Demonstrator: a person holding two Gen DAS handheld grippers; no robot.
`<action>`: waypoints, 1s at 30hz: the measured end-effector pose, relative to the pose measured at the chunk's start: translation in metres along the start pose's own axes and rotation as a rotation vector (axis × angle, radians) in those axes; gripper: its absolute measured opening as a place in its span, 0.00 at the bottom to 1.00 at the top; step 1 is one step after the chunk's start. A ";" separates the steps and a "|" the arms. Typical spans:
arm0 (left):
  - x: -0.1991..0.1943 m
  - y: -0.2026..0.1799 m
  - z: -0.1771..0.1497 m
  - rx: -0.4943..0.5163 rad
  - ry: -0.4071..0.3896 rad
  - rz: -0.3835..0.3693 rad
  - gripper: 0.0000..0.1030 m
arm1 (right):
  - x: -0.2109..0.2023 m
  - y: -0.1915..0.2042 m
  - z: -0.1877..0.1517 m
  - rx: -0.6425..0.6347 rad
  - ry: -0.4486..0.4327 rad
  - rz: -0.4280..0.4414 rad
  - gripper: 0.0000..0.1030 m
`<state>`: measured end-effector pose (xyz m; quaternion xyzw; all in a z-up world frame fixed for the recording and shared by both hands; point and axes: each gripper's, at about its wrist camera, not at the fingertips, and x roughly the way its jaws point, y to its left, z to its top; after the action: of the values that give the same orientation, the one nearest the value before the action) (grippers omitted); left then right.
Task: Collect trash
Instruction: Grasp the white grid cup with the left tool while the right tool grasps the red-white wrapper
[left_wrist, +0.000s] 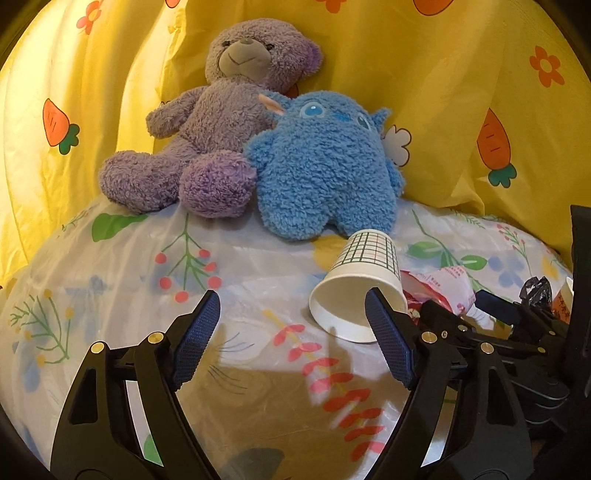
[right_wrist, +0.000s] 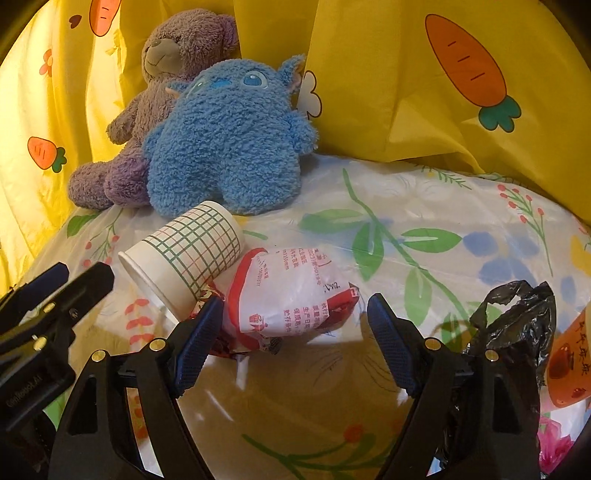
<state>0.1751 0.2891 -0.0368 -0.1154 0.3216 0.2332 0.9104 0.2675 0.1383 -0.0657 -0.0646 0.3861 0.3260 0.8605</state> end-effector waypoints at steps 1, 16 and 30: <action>0.002 0.001 -0.001 -0.011 0.011 -0.019 0.75 | 0.001 0.000 0.000 0.002 0.002 0.018 0.69; 0.005 -0.026 -0.004 -0.028 0.057 -0.159 0.54 | -0.027 -0.014 -0.005 -0.011 -0.056 -0.003 0.37; 0.032 -0.048 0.000 -0.087 0.127 -0.285 0.02 | -0.068 -0.036 -0.011 -0.011 -0.132 -0.046 0.37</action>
<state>0.2212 0.2590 -0.0543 -0.2135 0.3485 0.1077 0.9063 0.2490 0.0719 -0.0303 -0.0568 0.3253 0.3119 0.8909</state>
